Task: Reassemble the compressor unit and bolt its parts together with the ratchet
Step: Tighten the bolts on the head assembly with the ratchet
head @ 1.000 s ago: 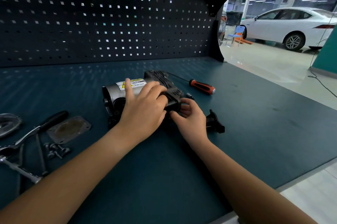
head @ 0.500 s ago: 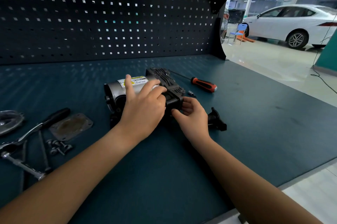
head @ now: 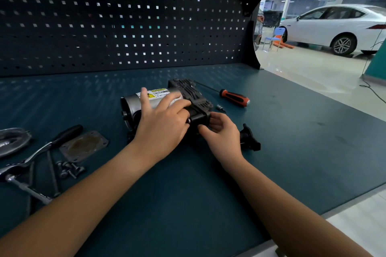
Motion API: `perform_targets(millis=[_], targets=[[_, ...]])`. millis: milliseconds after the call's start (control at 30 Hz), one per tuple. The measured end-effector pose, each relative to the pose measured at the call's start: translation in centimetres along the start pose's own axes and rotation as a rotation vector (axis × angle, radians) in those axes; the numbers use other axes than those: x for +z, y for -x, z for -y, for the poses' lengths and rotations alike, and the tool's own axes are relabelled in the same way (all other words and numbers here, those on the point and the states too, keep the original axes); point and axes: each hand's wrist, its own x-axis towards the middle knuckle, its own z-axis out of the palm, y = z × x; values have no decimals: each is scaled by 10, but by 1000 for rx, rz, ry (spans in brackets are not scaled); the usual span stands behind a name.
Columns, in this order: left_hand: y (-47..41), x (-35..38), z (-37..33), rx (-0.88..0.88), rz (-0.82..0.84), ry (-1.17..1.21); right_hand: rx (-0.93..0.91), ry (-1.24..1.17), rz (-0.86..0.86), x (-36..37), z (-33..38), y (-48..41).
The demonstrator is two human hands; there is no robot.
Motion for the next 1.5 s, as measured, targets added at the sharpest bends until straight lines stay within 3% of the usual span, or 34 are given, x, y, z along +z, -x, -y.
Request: perform_targets(millis=[167, 267, 400, 500, 600, 767, 1100, 1300, 1400, 1500], targets=[[13, -19, 22, -211, -14, 151, 32, -80, -55, -3, 0, -6], [25, -32, 40, -480, 132, 245, 34, -57, -83, -4, -3, -9], [38, -28, 55, -544, 245, 184, 16, -31, -69, -4, -8, -12], [40, -18, 59, -529, 425, 102, -5, 7, -52, -4, -6, -10], [44, -7, 56, -535, 549, 254, -50, 84, -4, -4, -4, -5], [51, 3, 52, -583, 432, 380, -79, 145, 29, -5, 0, -3], [58, 8, 49, -638, 258, 358, -83, 207, 45, -3, 3, -1], [52, 3, 49, -550, 435, 168, -62, 227, 78, -4, 3, 3], [56, -16, 80, -498, 543, 373, -41, 196, 92, -5, 3, 3], [86, -35, 134, -421, 477, 444, -33, 160, 86, -6, 4, 2]])
